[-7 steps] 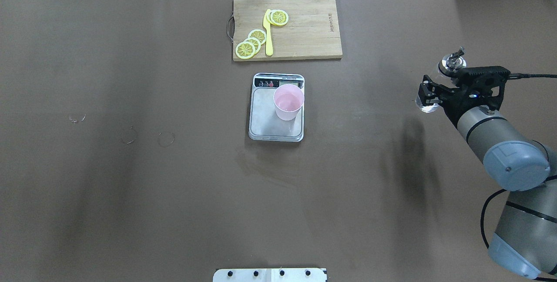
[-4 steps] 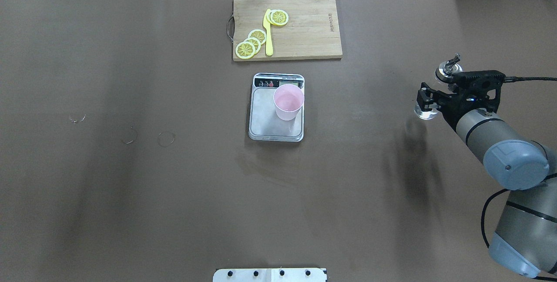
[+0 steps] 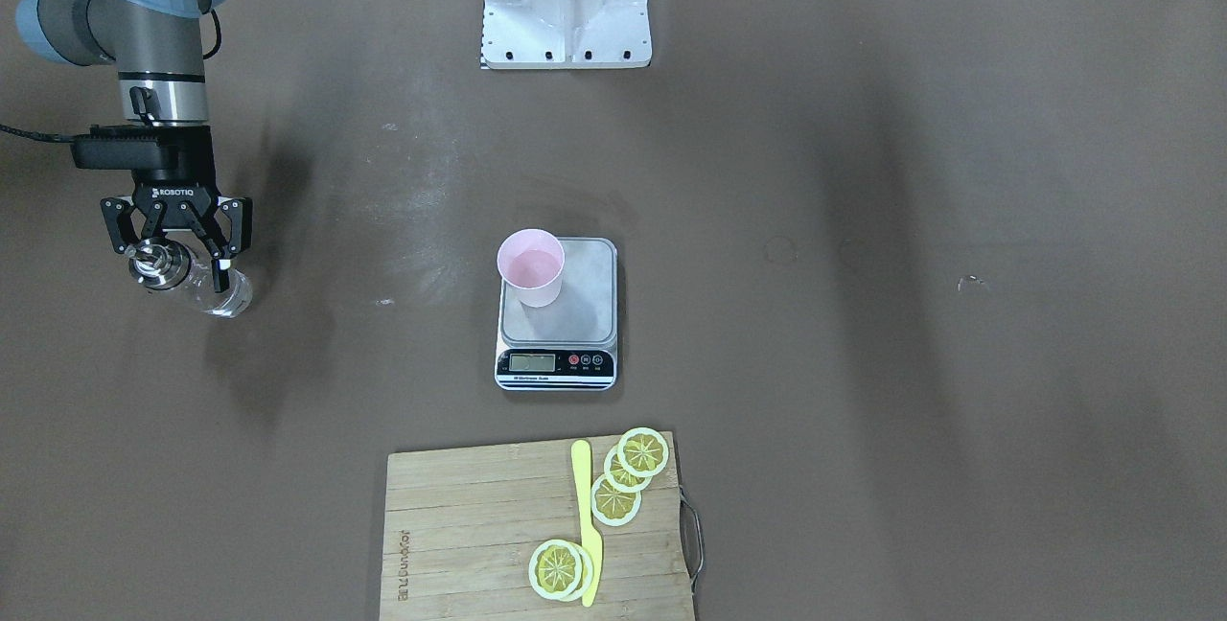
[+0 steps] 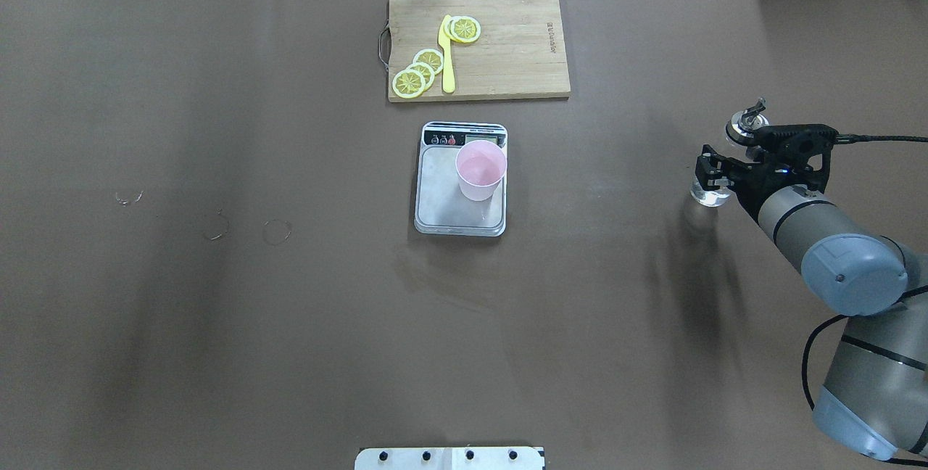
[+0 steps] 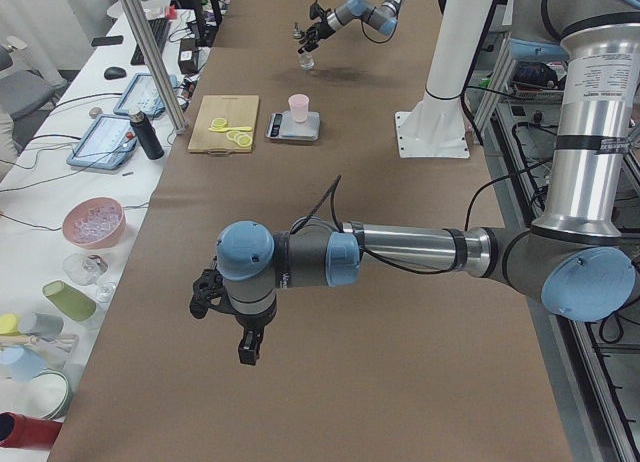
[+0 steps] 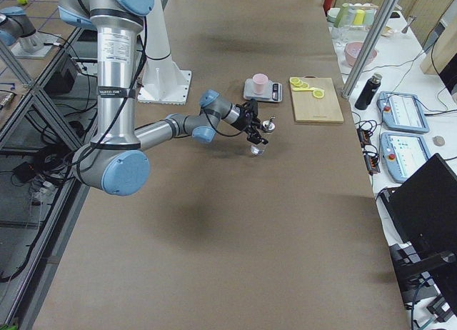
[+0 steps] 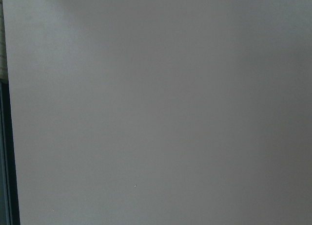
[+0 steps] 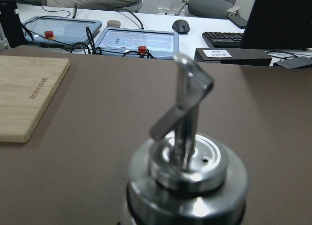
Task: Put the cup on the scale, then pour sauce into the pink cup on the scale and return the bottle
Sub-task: 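Lower glass bottle onto the table with right gripper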
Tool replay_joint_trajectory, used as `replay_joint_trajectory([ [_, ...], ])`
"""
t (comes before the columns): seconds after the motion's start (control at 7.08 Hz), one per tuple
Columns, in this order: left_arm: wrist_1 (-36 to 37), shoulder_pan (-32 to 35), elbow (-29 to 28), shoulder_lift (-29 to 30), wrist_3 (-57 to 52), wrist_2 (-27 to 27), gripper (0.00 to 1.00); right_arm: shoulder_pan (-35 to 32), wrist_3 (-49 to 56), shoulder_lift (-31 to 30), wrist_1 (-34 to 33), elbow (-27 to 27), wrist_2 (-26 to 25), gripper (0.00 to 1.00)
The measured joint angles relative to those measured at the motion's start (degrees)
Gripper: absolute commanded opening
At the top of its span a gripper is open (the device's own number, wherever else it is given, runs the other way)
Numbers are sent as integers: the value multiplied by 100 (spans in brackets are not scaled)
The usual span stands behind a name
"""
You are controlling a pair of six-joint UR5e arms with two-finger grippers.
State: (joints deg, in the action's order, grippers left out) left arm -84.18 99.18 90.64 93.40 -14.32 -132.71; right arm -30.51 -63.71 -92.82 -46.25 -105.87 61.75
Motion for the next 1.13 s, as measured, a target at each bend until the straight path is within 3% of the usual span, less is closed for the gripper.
replay_joint_trajectory([
  [0.85,-26,-4,-21,-97,0,2,99,4,-10,4,2,101,90,0],
  [0.99,-26,-4,-16,-106,0,6,99,5,-10,2,2,104,88,11],
  [1.13,-23,-4,-18,-112,0,8,99,5,-10,1,0,104,88,17],
])
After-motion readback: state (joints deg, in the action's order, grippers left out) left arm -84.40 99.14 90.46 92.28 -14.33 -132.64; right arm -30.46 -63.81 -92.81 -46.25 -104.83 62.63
